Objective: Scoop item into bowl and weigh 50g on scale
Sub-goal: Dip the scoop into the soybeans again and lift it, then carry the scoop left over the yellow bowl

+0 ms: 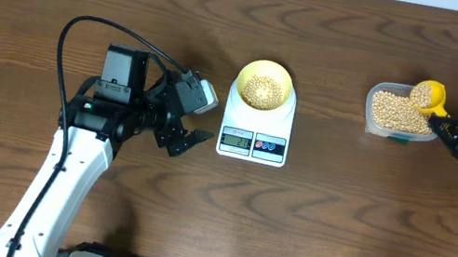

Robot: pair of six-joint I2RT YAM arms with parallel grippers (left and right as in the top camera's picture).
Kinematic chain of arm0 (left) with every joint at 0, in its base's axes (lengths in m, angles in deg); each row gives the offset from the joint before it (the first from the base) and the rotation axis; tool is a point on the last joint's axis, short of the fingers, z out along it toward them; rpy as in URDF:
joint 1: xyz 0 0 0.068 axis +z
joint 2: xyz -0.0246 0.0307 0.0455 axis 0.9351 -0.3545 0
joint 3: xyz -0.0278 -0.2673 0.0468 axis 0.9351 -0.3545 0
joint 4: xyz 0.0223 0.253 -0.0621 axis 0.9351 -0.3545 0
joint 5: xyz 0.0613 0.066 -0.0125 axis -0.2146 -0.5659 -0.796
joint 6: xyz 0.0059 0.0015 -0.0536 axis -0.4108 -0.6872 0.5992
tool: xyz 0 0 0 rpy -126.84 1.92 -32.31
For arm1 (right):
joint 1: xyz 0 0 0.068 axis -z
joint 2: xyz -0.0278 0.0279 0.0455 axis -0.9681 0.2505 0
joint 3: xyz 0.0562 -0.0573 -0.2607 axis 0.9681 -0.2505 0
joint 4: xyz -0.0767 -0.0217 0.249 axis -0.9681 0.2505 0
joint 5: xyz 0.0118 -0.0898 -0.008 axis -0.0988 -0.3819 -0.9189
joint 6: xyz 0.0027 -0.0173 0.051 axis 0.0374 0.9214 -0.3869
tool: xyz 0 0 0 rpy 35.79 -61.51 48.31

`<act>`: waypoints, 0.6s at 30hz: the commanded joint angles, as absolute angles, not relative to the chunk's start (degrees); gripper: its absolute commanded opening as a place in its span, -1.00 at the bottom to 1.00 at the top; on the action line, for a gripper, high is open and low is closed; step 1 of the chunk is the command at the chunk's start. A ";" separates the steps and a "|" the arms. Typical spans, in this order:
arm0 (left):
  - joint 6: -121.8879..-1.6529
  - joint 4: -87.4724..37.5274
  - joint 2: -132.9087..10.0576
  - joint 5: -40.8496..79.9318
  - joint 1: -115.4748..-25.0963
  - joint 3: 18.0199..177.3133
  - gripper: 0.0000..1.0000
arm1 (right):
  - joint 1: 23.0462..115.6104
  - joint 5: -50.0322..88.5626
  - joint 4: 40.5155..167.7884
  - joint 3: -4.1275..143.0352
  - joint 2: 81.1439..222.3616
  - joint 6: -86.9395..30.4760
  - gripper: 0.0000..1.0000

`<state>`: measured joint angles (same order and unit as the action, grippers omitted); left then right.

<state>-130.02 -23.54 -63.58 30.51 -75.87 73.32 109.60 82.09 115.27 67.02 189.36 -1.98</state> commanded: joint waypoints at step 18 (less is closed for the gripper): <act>-130.98 -23.52 -63.73 30.21 -75.67 75.04 0.86 | 93.82 94.33 111.03 66.71 189.62 -8.15 -0.98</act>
<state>-130.02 -23.54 -63.58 30.54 -75.87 73.32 97.14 91.67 112.86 67.02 189.36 -4.06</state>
